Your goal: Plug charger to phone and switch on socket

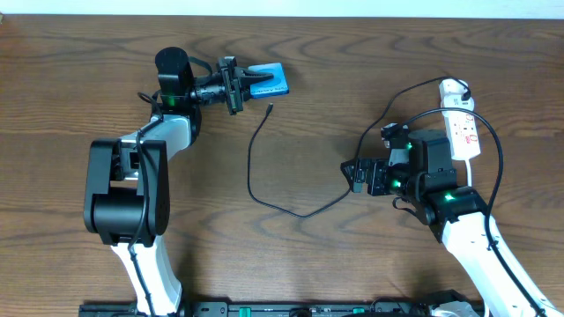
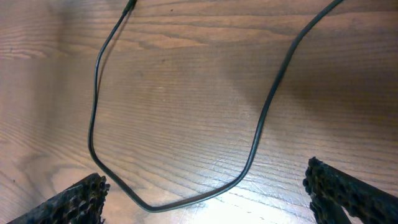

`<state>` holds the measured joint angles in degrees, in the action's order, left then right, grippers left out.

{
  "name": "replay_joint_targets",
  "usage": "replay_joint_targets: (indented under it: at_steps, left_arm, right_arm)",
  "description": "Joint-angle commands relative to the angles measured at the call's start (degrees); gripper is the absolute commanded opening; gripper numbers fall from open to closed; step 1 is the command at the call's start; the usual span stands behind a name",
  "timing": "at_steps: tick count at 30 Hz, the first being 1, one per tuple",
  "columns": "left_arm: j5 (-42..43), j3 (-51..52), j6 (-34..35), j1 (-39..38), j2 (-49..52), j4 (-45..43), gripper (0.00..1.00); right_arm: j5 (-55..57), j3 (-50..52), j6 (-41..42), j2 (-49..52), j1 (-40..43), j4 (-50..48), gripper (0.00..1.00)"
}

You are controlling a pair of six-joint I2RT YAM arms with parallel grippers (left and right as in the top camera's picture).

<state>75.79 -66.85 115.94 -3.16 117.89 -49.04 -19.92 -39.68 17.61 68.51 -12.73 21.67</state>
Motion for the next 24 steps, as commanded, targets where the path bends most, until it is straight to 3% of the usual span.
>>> replay_joint_targets:
  at_steps: [1, 24]
  left_arm:
    - [-0.6, -1.4, 3.5, 0.2, -0.6, -0.4, 0.07]
    - [-1.3, -1.4, 2.2, 0.2, -0.6, -0.4, 0.07]
  right_arm:
    - [-0.6, -0.2, 0.6, -0.5, -0.3, 0.1, 0.99]
    - [-0.6, -0.2, 0.6, -0.5, -0.3, 0.1, 0.99]
